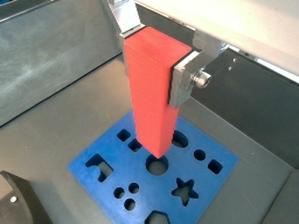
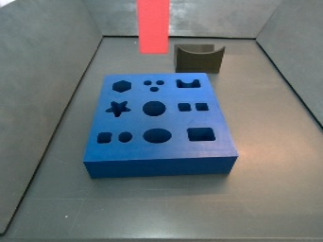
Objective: Insert the rectangle object.
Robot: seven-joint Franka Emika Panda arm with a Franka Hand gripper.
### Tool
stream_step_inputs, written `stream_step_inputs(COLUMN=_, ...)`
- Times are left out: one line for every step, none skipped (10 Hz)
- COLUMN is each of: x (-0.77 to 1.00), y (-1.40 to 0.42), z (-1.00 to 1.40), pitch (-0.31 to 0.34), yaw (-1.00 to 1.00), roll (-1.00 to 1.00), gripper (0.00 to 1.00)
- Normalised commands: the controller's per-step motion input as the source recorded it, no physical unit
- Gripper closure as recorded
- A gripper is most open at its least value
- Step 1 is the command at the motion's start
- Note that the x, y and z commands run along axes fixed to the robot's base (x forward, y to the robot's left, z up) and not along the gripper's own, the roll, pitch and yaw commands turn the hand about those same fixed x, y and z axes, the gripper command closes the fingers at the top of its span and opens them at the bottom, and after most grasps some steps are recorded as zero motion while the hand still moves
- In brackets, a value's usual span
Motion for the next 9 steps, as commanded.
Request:
stream_step_inputs(x=0.76, y=-0.51, z=-0.49, pitch=0.009, yaw=0.13, roll=0.05, gripper=1.00)
stream_step_inputs(x=0.83, y=-0.67, z=-0.46, pitch=0.000, yaw=0.00, roll=0.07, gripper=1.00)
stream_step_inputs(x=0.84, y=-0.66, z=-0.45, pitch=0.001, yaw=0.00, roll=0.09, gripper=1.00)
stream_step_inputs(x=0.88, y=-0.66, z=-0.40, pitch=0.000, yaw=0.00, roll=0.08, gripper=1.00)
stream_step_inputs(x=0.90, y=-0.57, z=-0.42, pitch=0.010, yaw=0.00, roll=0.16, gripper=1.00)
stream_step_inputs(x=0.91, y=-0.37, z=-0.43, pitch=0.074, yaw=0.00, roll=0.35, gripper=1.00)
stream_step_inputs(x=0.94, y=-0.28, z=-0.38, pitch=0.089, yaw=0.00, roll=0.42, gripper=1.00)
stream_step_inputs(x=1.00, y=-0.36, z=-0.33, pitch=0.000, yaw=0.00, roll=0.18, gripper=1.00)
stream_step_inputs(x=1.00, y=-0.34, z=-0.23, pitch=-0.019, yaw=0.00, roll=0.08, gripper=1.00)
